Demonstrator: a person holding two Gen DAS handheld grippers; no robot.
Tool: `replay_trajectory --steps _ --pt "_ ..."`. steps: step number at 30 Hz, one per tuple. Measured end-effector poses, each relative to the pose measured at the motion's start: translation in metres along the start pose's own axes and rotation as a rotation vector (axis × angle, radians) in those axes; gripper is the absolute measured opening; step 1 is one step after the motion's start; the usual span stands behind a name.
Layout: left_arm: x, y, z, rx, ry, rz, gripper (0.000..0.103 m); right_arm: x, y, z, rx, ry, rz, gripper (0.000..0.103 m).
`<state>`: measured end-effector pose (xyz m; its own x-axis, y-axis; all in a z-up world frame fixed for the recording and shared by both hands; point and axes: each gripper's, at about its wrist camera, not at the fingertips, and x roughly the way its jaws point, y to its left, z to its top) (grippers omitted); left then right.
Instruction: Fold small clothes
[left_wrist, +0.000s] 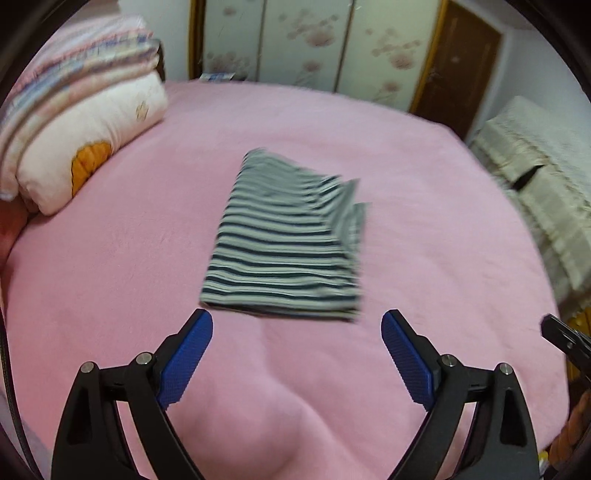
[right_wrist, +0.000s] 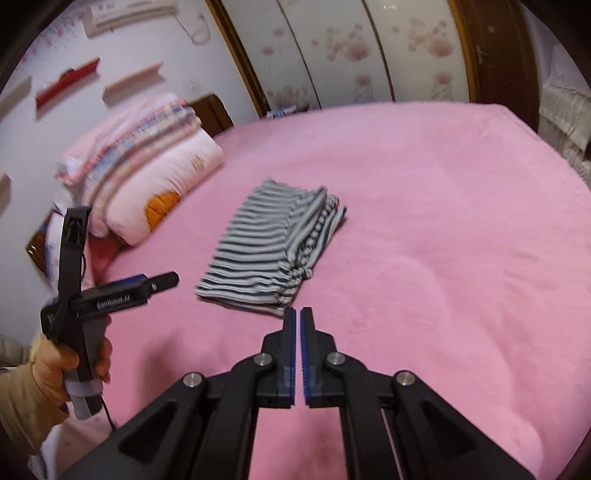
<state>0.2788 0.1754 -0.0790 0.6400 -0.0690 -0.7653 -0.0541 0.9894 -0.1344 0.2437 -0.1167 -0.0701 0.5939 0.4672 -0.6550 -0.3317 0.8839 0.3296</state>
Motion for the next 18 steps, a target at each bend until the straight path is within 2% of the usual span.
replay_trajectory --steps 2,5,8,12,18 --pt "-0.042 -0.025 -0.013 0.019 -0.041 -0.025 0.103 -0.044 0.006 -0.007 -0.013 -0.025 -0.01 0.003" --pt "-0.093 -0.05 -0.033 0.034 -0.098 -0.05 0.103 -0.088 0.014 -0.019 -0.041 -0.05 -0.031 0.003" --pt "-0.131 -0.08 -0.056 0.049 -0.113 -0.086 0.103 -0.131 0.018 -0.038 -0.069 -0.062 -0.062 0.006" --pt "-0.165 -0.114 -0.087 0.063 -0.097 -0.135 0.103 -0.17 0.017 -0.061 -0.07 -0.075 -0.102 0.029" --pt "-0.196 -0.156 -0.135 0.08 -0.107 -0.127 0.103 -0.219 0.012 -0.098 -0.053 -0.124 -0.163 0.034"
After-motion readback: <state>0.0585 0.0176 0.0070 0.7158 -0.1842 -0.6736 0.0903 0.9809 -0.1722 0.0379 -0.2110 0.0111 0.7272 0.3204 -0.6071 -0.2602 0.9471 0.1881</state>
